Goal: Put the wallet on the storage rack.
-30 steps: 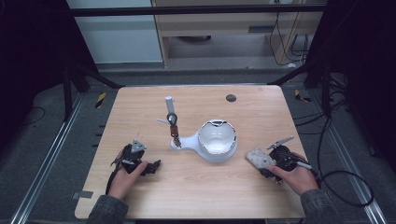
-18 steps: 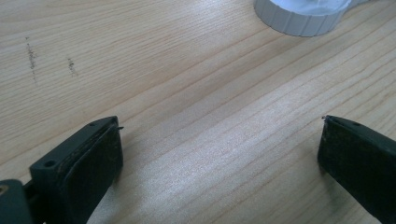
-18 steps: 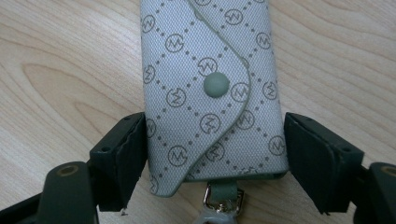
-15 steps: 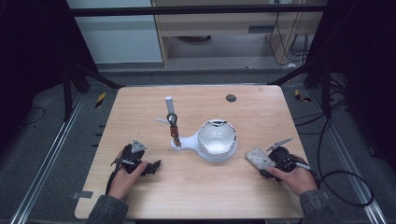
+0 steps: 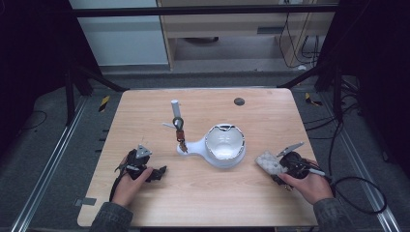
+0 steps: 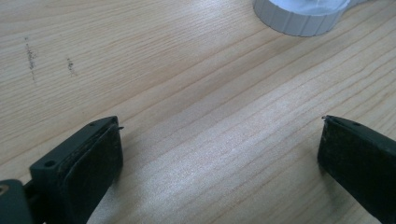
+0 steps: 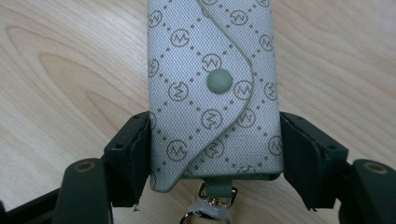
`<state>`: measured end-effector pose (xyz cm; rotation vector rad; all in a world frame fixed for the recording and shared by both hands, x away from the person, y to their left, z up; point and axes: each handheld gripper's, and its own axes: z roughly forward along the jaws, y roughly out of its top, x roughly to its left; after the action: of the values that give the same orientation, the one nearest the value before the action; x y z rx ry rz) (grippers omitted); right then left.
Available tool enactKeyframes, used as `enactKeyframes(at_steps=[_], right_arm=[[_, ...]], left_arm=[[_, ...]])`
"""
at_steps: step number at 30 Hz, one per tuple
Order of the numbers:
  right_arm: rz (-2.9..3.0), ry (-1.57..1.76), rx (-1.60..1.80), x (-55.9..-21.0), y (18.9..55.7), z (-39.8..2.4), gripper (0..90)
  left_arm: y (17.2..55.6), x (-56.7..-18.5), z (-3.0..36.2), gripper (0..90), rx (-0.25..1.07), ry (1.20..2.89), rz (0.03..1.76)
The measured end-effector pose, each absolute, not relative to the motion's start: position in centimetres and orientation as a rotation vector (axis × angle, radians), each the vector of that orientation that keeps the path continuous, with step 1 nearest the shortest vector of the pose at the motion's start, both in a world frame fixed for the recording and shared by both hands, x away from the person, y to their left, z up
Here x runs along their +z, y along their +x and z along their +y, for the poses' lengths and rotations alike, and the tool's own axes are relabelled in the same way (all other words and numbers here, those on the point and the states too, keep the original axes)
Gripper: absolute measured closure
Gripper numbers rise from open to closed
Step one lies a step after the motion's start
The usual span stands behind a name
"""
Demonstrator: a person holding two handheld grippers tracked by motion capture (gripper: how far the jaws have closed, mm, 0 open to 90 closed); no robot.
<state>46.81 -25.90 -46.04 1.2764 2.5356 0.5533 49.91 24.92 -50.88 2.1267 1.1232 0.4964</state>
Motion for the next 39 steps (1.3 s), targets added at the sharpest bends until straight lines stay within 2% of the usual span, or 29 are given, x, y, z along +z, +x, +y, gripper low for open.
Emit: enactKeyframes(at_steps=[16, 39], right_arm=[[2.51, 1.099, 0.529, -40.7, 45.0, -25.7, 30.8], [2.52, 0.835, 0.429, -35.9, 46.1, -20.5, 30.8]], left_arm=[[49.9, -50.9, 24.9, 0.0, 0.497, 2.128, 1.123], [49.9, -50.9, 24.9, 0.0, 0.496, 2.129, 1.122]])
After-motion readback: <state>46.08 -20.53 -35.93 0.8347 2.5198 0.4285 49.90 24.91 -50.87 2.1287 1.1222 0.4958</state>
